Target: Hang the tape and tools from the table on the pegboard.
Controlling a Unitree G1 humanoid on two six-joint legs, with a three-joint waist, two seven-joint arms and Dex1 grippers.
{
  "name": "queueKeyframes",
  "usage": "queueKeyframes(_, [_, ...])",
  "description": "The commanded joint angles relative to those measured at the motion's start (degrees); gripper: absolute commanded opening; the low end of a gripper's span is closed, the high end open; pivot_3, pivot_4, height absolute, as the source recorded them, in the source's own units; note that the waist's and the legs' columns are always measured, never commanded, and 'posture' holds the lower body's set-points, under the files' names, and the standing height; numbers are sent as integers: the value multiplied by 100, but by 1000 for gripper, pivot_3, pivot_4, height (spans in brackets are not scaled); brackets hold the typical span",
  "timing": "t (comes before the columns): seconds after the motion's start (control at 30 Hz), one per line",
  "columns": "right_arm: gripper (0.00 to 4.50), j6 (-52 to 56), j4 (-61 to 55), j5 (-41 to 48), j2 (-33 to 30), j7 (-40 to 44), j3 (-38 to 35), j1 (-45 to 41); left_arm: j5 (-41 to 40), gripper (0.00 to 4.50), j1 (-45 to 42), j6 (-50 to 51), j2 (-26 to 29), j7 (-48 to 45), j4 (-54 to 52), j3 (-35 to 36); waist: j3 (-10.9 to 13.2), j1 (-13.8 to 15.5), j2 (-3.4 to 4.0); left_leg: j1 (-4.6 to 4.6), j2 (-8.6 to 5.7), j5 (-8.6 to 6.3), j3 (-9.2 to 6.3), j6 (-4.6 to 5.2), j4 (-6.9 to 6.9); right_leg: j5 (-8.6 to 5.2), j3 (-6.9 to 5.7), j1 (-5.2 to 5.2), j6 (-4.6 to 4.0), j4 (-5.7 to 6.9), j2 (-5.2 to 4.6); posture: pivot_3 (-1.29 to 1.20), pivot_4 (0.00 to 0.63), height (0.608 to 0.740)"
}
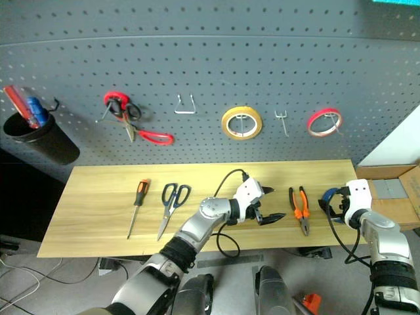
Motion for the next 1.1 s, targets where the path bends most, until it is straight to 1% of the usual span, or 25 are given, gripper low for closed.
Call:
queueKeyframes(0.03, [4500,-152,275,-70,-53,102,57,-30,43,4468,-13,-168,-154,-125,-25,-82,40,1,-3,-2,1,0,2,0,0,0,0,-2,0,1,0,-76,362,740])
queueKeyframes(0.17, [4500,-387,826,-183,-15,157,193,-169,68,4468,78,-128,-169,-211,-153,-126,83,2,-1,-14,1,0,6,0,3,1,1,-13,1,1,-2,-64,367,740])
queueKeyframes(0.37, [4500,-961,2138,-376,-63,207,277,-786,66,4468,65,22,-186,-204,-301,-52,95,-6,-12,-20,2,0,10,0,13,6,2,-18,9,3,-2,-49,365,740])
queueKeyframes(0.5, [4500,-1240,2622,-458,-87,248,317,-1048,64,4468,18,43,-214,-188,-276,-14,97,1,-16,-23,1,0,11,-1,14,7,3,-18,10,1,-3,-49,365,740])
queueKeyframes(0.6, [3923,-1354,2736,-480,-87,376,329,-1120,15,4500,-39,83,-270,-156,-244,49,98,3,-18,-27,1,0,11,-1,14,7,2,-19,11,-4,-4,-51,362,740])
queueKeyframes(0.63, [3639,-1364,2753,-477,-81,415,322,-1128,14,4500,-54,84,-276,-155,-226,58,99,4,-18,-28,1,0,11,-1,14,7,2,-19,11,-4,-4,-51,363,740])
queueKeyframes(0.93, [598,-1620,2904,-630,-81,467,412,-1141,45,4500,-142,32,-255,-203,-74,112,100,1,-20,-28,1,0,12,-1,14,8,1,-19,13,-4,-5,-49,358,740])
queueKeyframes(0.97, [414,-1647,2942,-643,-76,465,416,-1157,49,4500,-158,19,-263,-206,-38,123,100,2,-20,-28,1,0,12,-1,14,8,1,-19,13,-4,-5,-49,354,740])
queueKeyframes(1.0, [387,-1700,2960,-701,-77,429,453,-1161,38,4500,-166,34,-265,-227,-31,135,100,2,-20,-28,1,0,11,-1,15,8,0,-19,13,-4,-5,-51,352,740])
queueKeyframes(1.1, [387,-1997,2827,-913,-69,355,609,-1064,-86,4500,-156,83,-296,-383,-81,181,90,-2,-9,-27,1,1,12,-2,16,9,1,-18,14,-4,-5,-66,307,740])
